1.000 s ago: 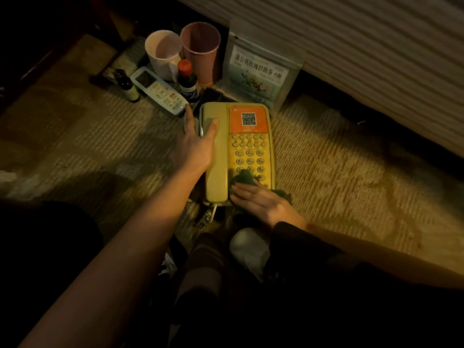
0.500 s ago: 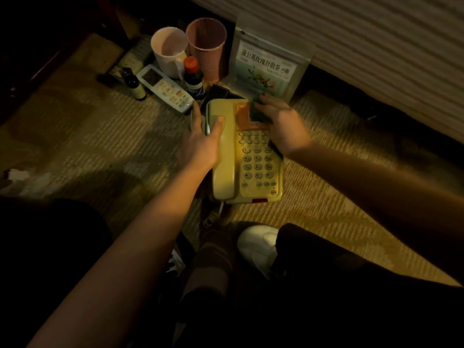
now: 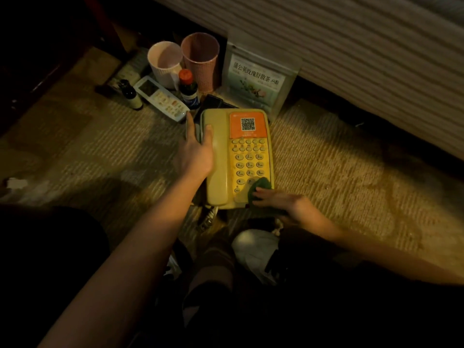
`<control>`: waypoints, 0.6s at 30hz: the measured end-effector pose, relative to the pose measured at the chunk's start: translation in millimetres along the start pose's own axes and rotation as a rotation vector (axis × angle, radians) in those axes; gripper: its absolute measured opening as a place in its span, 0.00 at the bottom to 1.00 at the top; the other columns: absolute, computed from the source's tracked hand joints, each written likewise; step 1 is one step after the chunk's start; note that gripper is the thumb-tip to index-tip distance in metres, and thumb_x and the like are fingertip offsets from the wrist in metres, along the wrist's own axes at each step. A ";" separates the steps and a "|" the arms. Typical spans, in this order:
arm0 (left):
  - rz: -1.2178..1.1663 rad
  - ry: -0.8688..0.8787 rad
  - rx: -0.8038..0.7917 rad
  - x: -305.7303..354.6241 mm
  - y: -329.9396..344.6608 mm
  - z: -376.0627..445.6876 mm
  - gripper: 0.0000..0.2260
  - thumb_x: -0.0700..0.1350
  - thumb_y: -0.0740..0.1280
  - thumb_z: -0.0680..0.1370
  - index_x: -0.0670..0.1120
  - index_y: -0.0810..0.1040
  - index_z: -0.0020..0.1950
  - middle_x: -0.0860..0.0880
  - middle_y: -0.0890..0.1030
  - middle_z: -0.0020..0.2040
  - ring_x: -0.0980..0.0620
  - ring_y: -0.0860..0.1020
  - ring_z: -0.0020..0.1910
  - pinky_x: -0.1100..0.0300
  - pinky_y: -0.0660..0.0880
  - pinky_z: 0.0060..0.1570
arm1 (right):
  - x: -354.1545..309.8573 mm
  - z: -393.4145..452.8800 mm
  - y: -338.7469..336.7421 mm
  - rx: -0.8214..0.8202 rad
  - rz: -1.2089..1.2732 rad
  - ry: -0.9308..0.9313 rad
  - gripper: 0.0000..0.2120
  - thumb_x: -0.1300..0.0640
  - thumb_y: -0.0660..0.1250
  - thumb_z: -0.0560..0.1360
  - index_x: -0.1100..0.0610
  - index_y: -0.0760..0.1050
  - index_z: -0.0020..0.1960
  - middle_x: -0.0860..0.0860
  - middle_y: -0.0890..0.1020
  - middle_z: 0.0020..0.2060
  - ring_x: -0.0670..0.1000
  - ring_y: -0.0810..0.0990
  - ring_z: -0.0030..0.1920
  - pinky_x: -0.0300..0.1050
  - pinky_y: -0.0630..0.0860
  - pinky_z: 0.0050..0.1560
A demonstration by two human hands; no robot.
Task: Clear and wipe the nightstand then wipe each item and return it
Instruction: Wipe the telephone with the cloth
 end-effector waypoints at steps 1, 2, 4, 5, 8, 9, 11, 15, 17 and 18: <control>-0.019 -0.010 -0.001 -1.6 -0.2 -0.7 0.27 0.65 0.47 0.79 0.62 0.44 0.76 0.45 0.63 0.75 0.39 0.68 0.68 0.45 0.68 0.61 | 1.6 1.8 -12.1 0.058 0.134 0.134 0.13 0.59 0.60 0.79 0.53 0.76 0.62 0.45 0.78 0.58 0.37 0.76 0.57 0.34 0.72 0.58; -0.034 -0.028 0.002 -3.7 -1.0 -2.6 0.27 0.64 0.47 0.80 0.60 0.45 0.77 0.45 0.64 0.74 0.39 0.67 0.69 0.44 0.66 0.63 | 4.6 3.6 -25.4 0.159 0.293 0.264 0.13 0.64 0.60 0.78 0.54 0.78 0.57 0.44 0.81 0.51 0.35 0.79 0.49 0.32 0.74 0.49; -0.056 -0.070 0.024 -6.9 -4.0 -5.3 0.26 0.63 0.45 0.81 0.57 0.50 0.78 0.45 0.68 0.72 0.41 0.68 0.68 0.44 0.64 0.65 | 16.3 3.3 -53.0 0.481 0.495 0.485 0.11 0.64 0.57 0.77 0.57 0.78 0.46 0.50 0.81 0.41 0.42 0.80 0.39 0.35 0.75 0.40; -0.076 -0.089 0.029 -7.4 -6.1 -4.9 0.26 0.62 0.45 0.81 0.55 0.52 0.78 0.45 0.70 0.70 0.41 0.69 0.67 0.45 0.64 0.64 | 22.8 4.0 -64.7 0.621 0.505 0.593 0.12 0.59 0.57 0.78 0.58 0.77 0.42 0.53 0.80 0.39 0.45 0.80 0.38 0.40 0.75 0.39; -0.161 -0.148 0.021 -12.6 -10.3 -6.4 0.26 0.61 0.47 0.81 0.50 0.60 0.75 0.43 0.72 0.68 0.41 0.70 0.66 0.46 0.65 0.65 | 40.0 14.7 -57.4 0.501 0.374 0.925 0.22 0.41 0.56 0.79 0.59 0.73 0.41 0.52 0.77 0.36 0.48 0.75 0.36 0.42 0.71 0.36; -0.190 -0.166 0.021 -17.1 -11.2 -5.4 0.26 0.61 0.48 0.81 0.48 0.64 0.73 0.43 0.73 0.67 0.41 0.71 0.66 0.48 0.65 0.64 | 46.3 21.1 -44.9 0.385 0.427 0.950 0.23 0.39 0.58 0.77 0.60 0.75 0.43 0.53 0.79 0.38 0.49 0.77 0.37 0.42 0.73 0.37; -0.218 -0.236 -0.011 -29.6 -12.6 -4.0 0.25 0.60 0.50 0.82 0.44 0.68 0.70 0.42 0.73 0.66 0.42 0.71 0.66 0.50 0.65 0.63 | 50.2 30.4 -21.0 0.231 0.649 0.921 0.19 0.44 0.63 0.77 0.60 0.77 0.51 0.55 0.83 0.46 0.50 0.82 0.42 0.42 0.78 0.40; -0.228 -0.315 -0.120 -51.4 -12.6 -3.0 0.20 0.53 0.57 0.82 0.42 0.71 0.68 0.41 0.74 0.66 0.43 0.73 0.64 0.51 0.67 0.65 | 47.9 37.0 -11.3 0.162 0.756 0.824 0.05 0.56 0.63 0.78 0.57 0.74 0.51 0.49 0.81 0.42 0.43 0.81 0.36 0.34 0.76 0.30; -0.194 -0.243 -0.158 -49.9 -13.7 -3.0 0.13 0.48 0.58 0.82 0.43 0.76 0.60 0.43 0.80 0.55 0.45 0.76 0.56 0.52 0.71 0.59 | 44.9 35.7 -12.5 0.145 0.779 0.799 0.03 0.57 0.63 0.78 0.56 0.74 0.51 0.51 0.82 0.45 0.46 0.82 0.40 0.35 0.78 0.33; -0.165 -0.208 -0.169 -47.5 -15.6 -4.5 0.12 0.46 0.58 0.82 0.42 0.77 0.59 0.45 0.80 0.52 0.46 0.76 0.53 0.54 0.71 0.57 | 42.2 34.1 -13.6 0.136 0.806 0.788 0.04 0.57 0.63 0.78 0.56 0.74 0.51 0.53 0.82 0.47 0.49 0.83 0.42 0.37 0.79 0.35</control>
Point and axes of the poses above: each hand's wrist, its own z-axis towards the middle knuckle, its own y-axis out of the palm, x = y × z, the point moved 6 cm from there along z, towards the middle knuckle
